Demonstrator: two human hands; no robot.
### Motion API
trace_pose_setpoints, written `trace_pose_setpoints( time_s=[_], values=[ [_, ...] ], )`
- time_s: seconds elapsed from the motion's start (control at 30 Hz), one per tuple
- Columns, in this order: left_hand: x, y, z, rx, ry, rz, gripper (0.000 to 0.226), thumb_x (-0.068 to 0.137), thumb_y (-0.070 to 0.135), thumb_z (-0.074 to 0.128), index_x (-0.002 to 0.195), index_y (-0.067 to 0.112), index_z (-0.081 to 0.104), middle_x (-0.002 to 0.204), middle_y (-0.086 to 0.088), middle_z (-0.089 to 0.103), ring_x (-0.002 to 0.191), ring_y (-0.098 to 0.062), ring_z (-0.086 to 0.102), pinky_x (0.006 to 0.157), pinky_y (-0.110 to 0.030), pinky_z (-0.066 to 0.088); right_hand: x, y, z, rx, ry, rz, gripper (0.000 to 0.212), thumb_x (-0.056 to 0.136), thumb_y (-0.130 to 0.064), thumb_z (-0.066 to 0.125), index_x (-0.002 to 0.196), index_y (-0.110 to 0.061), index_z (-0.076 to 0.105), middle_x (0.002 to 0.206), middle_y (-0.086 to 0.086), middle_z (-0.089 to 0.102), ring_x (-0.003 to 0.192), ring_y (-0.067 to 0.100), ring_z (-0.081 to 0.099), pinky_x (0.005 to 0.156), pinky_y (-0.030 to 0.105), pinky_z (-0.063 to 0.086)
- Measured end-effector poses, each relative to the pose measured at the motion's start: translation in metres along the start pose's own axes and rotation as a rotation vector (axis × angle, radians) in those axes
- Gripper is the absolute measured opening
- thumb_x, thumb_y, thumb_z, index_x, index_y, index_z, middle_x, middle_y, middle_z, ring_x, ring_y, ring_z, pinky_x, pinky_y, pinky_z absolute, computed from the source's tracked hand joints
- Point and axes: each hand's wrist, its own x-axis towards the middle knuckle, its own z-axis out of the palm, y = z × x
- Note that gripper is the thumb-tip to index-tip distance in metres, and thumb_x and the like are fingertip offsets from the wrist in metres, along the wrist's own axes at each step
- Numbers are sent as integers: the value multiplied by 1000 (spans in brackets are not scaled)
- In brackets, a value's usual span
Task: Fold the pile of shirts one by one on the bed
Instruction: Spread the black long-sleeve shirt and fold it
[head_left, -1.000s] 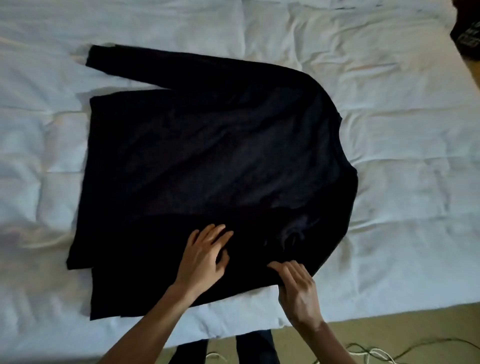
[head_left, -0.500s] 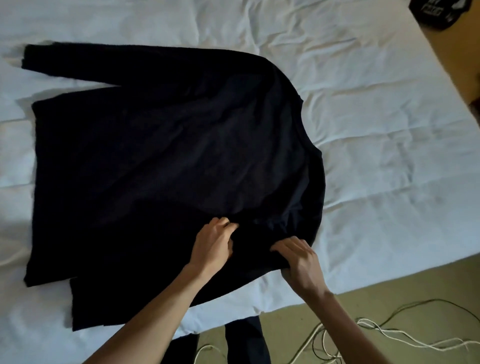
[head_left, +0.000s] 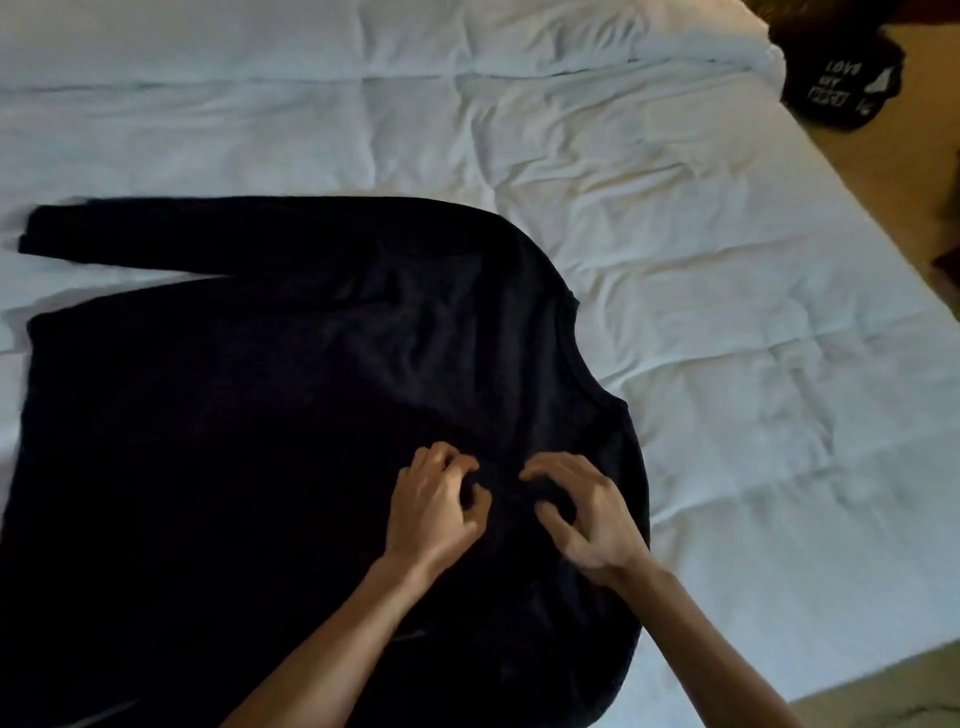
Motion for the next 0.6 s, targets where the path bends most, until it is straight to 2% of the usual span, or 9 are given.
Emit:
trace_pose_setpoints(
  time_s=[0.07, 0.13, 0.23, 0.27, 0.33, 0.37, 0.4, 0.5, 0.6],
  values=[
    [27, -4, 16, 69, 118, 24, 33, 89, 25, 63, 119, 13, 68, 122, -4, 61, 116, -22, 57, 96, -40, 49, 42, 15, 9, -79, 115, 51, 42, 90, -28, 43, 128, -20, 61, 138, -7, 55, 131, 12, 48, 104, 37, 46],
    [53, -8, 26, 139, 175, 37, 38, 91, 22, 61, 127, 9, 64, 133, -10, 57, 127, -26, 53, 103, -48, 46, 78, 30, 17, -191, 2, 38, 51, 97, -31, 33, 146, -20, 46, 158, -5, 34, 148, 13, 24, 120, 37, 27],
    [83, -19, 35, 227, 187, 45, 43, 98, 25, 47, 138, 8, 54, 147, -11, 48, 141, -27, 41, 114, -55, 35, 118, 60, 23, -442, -181, -69, 60, 100, -45, 18, 157, -28, 17, 165, -13, 2, 151, 5, -7, 124, 49, 2],
    [94, -24, 35, 250, 165, 27, 48, 101, 29, 38, 143, 10, 49, 153, -10, 42, 145, -26, 34, 118, -54, 28, 132, 72, 22, -503, -144, -22, 61, 100, -48, 16, 158, -29, 12, 164, -13, -2, 151, 5, -10, 122, 54, -1],
    [120, -34, 34, 271, 104, -11, 58, 102, 38, 22, 152, 13, 33, 163, -6, 24, 152, -22, 16, 123, -50, 14, 160, 88, 11, -464, 69, 312, 63, 102, -47, 21, 158, -25, 4, 165, -7, -8, 151, 11, -13, 120, 57, -9],
    [133, -39, 34, 288, 84, -20, 60, 102, 41, 18, 155, 15, 25, 165, -4, 16, 153, -20, 8, 124, -49, 8, 177, 92, 4, -382, 181, 495, 64, 103, -45, 24, 158, -22, 3, 166, -3, -8, 151, 15, -14, 119, 57, -10],
    [145, -43, 33, 318, 73, -17, 61, 102, 44, 15, 157, 17, 19, 166, -3, 9, 154, -20, 2, 124, -50, 5, 192, 94, -1, -324, 253, 588, 66, 103, -44, 27, 158, -18, 4, 166, 1, -6, 152, 18, -12, 119, 57, -9],
    [165, -50, 36, 408, 50, 6, 63, 104, 51, 12, 159, 22, 8, 167, -1, -2, 154, -21, -7, 123, -53, 1, 231, 92, -9, -372, 338, 429, 68, 101, -49, 35, 156, -13, 17, 161, 5, 23, 149, 25, 16, 118, 53, 13],
    [165, -52, 43, 431, 50, -11, 63, 103, 52, 12, 159, 23, 6, 167, -2, -3, 154, -21, -5, 123, -54, 4, 268, 91, -20, -317, 377, 395, 61, 94, -56, 46, 140, -18, 44, 131, 3, 53, 123, 27, 45, 101, 45, 33]
  ],
)
